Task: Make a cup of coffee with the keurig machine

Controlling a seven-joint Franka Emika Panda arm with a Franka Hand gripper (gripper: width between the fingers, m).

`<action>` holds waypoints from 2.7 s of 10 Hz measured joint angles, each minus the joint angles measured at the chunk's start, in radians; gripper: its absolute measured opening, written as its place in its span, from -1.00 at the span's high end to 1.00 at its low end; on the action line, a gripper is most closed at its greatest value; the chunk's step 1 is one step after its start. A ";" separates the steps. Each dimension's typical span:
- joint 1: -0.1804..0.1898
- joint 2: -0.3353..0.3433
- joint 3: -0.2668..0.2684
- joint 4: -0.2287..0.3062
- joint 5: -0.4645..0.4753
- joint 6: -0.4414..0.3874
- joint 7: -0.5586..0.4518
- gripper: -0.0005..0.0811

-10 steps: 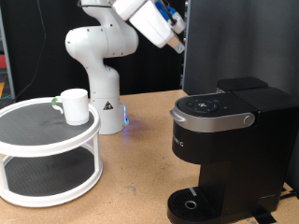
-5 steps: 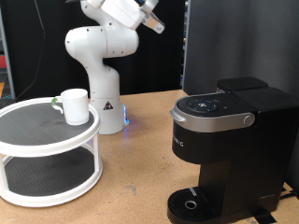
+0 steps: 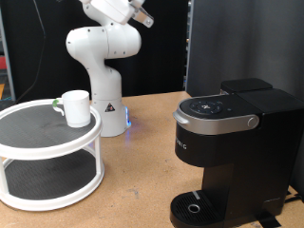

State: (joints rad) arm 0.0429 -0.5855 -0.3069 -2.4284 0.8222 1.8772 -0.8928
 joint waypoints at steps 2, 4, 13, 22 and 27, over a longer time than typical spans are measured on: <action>-0.013 -0.037 -0.059 0.002 -0.017 -0.108 0.000 0.97; -0.031 -0.073 -0.114 0.012 -0.085 -0.234 -0.009 0.97; -0.057 -0.119 -0.307 0.081 -0.195 -0.536 -0.062 0.97; -0.083 -0.136 -0.478 0.129 -0.294 -0.705 -0.126 0.97; -0.095 -0.137 -0.512 0.139 -0.355 -0.688 -0.142 0.97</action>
State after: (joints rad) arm -0.0524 -0.7229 -0.8184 -2.2889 0.4668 1.1889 -1.0347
